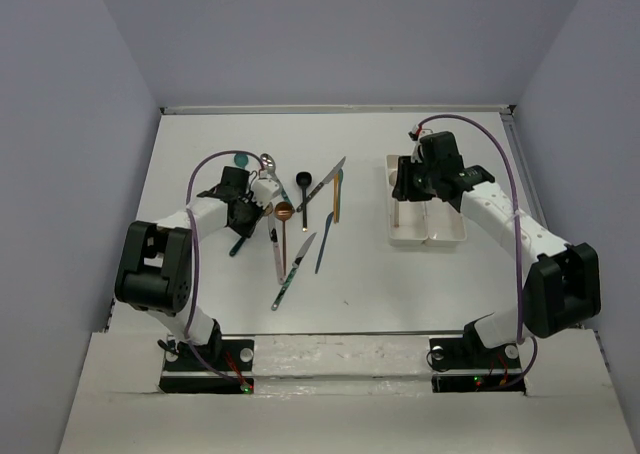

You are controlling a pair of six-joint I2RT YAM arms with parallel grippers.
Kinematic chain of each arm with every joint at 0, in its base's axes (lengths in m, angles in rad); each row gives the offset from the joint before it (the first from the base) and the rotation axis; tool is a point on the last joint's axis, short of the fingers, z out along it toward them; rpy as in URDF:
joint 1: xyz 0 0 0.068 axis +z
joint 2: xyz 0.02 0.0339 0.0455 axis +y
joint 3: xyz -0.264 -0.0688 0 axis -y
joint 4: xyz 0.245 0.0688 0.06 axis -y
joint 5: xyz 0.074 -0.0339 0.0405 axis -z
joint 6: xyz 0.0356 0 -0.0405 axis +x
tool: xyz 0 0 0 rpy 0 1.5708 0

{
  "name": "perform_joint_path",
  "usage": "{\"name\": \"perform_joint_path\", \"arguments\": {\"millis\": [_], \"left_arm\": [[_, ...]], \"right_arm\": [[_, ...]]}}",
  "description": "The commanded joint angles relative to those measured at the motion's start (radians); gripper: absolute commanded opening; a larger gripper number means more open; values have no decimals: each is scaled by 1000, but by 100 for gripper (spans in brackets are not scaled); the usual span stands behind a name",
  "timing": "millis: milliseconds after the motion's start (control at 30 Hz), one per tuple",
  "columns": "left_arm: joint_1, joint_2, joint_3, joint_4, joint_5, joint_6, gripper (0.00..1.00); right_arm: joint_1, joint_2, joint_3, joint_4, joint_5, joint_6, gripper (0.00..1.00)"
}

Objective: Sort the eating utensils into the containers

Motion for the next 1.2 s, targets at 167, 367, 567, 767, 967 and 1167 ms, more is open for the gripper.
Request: {"name": "perform_joint_path", "arguments": {"millis": [167,367,567,767,967,1167], "left_arm": [[25,-41,-29,-105,32,9,0],[39,-179,10,-61,46,-57,0],[39,-371,75,-34,185,-131,0],[37,-487,118,22,279,-211,0],[37,-543,133,65,297,-247,0],[36,-581,119,99,311,-267,0]], "right_arm": [[8,-46,-32,45,-11,-28,42],[8,-84,-46,65,-51,-37,42],[8,-199,-104,234,-202,16,43],[124,-219,-111,507,-168,138,44],[350,-37,-2,818,-146,223,54],[445,155,112,1061,-174,351,54]]}}
